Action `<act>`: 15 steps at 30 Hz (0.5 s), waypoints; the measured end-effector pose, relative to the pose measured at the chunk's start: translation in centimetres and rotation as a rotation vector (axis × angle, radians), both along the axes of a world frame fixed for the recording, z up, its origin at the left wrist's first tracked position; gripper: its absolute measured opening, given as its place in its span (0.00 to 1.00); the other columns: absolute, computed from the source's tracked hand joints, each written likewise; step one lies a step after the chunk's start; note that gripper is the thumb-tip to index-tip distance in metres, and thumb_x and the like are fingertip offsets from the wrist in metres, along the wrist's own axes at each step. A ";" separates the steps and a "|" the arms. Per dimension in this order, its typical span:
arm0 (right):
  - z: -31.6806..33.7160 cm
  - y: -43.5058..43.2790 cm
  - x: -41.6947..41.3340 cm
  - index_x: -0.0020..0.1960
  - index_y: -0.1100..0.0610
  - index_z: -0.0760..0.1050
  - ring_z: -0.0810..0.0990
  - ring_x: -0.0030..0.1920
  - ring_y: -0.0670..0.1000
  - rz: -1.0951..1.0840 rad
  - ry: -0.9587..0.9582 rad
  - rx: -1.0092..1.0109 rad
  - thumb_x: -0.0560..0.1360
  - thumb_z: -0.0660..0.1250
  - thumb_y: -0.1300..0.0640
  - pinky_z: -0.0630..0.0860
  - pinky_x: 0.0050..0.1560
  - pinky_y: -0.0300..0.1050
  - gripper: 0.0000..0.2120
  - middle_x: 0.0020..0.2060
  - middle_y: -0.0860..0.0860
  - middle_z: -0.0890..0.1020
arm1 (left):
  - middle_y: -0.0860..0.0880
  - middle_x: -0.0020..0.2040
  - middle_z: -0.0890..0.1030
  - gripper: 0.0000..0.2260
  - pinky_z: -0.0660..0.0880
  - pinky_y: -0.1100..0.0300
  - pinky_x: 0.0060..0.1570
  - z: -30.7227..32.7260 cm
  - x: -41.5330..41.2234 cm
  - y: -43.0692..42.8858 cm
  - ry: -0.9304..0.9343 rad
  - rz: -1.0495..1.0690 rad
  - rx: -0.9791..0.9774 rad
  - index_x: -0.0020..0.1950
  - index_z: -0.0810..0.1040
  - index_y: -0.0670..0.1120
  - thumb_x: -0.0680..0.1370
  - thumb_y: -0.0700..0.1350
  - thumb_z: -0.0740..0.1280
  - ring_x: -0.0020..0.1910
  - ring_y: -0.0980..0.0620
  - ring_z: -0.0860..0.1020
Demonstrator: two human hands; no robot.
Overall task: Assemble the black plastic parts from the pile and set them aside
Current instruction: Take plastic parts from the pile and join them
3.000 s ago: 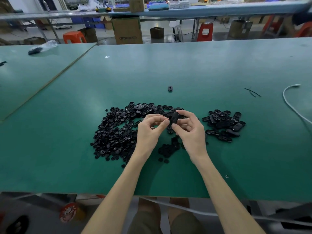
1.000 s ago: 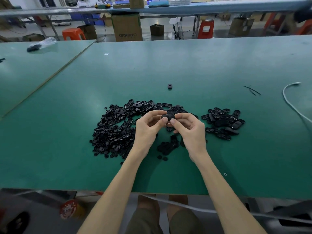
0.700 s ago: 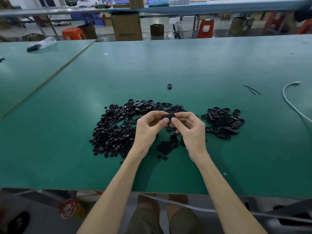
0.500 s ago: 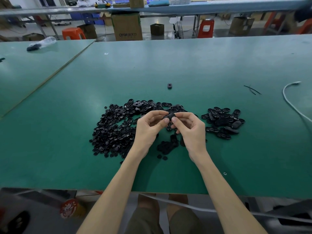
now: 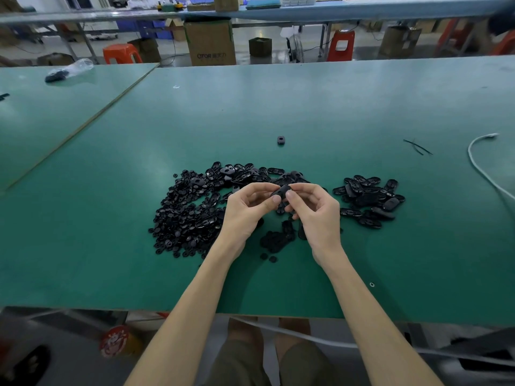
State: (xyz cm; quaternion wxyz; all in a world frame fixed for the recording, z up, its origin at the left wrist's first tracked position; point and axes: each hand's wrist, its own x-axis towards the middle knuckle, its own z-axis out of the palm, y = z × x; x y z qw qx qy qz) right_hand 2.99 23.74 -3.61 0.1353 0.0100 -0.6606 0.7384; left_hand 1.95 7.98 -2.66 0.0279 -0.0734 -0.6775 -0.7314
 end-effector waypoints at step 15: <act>0.1 -0.1 0.2 0.50 0.55 0.83 0.83 0.35 0.46 -0.005 -0.009 0.018 0.79 0.75 0.60 0.78 0.38 0.37 0.02 0.39 0.49 0.87 | 0.44 0.50 0.87 0.09 0.77 0.53 0.60 0.0 0.0 -0.4 -0.069 -0.010 0.008 0.55 0.86 0.47 0.75 0.40 0.77 0.49 0.51 0.83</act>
